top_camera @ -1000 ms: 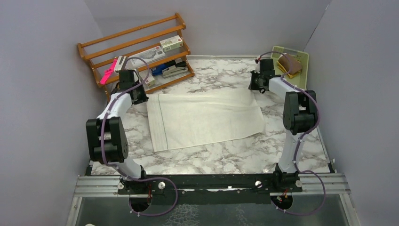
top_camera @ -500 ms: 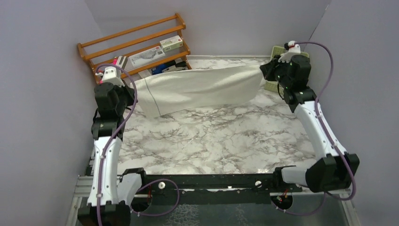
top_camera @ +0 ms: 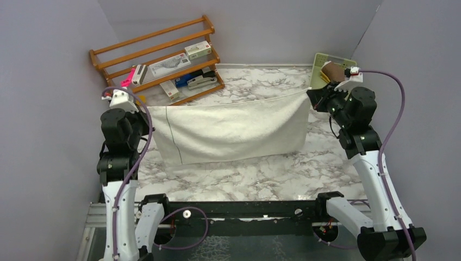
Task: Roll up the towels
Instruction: Flatten out the towel at the center of the board, then fold the towel at the center of the board.
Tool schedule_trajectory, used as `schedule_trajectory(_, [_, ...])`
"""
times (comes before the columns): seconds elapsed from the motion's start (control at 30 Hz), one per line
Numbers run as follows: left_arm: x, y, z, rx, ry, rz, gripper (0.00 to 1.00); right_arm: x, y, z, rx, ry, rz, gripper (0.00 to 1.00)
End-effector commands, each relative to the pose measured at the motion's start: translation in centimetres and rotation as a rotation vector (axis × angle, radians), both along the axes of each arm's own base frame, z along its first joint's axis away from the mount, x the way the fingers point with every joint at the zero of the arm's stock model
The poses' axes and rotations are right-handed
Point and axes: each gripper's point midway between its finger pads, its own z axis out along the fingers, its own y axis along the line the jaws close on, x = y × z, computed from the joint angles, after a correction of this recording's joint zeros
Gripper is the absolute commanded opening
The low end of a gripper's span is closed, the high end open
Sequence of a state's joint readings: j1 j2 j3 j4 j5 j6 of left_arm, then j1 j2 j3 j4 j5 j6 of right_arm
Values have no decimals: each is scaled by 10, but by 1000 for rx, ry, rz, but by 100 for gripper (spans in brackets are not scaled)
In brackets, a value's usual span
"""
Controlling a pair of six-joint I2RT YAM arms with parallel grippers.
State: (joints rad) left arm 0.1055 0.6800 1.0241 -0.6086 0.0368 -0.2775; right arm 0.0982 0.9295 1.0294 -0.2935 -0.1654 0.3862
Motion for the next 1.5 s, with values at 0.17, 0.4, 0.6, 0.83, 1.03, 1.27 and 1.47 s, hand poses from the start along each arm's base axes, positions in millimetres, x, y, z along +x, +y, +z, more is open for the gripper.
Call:
schedule_trajectory(0.17, [63, -7, -119, -34, 331, -113, 0, 71, -6, -91, 21, 238, -102, 1])
schedule_trajectory(0.4, [111, -10, -213, -101, 530, -148, 0, 125, -21, -207, -17, 436, -171, 1])
schedule_trajectory(0.6, [155, -12, -239, -154, 577, -173, 0, 175, -22, -244, 8, 496, -166, 1])
schedule_trajectory(0.83, [189, -8, -253, -130, 582, -209, 0, 219, -17, -255, -8, 492, -125, 1])
schedule_trajectory(1.03, [201, 0, -245, -68, 554, -211, 0, 227, -16, -266, -32, 516, -92, 1])
schedule_trajectory(1.27, [192, -1, -222, -38, 497, -228, 0, 216, -23, -255, -54, 499, -100, 1])
schedule_trajectory(1.47, [172, -8, -200, -48, 452, -249, 0, 196, -29, -249, -44, 499, -114, 1])
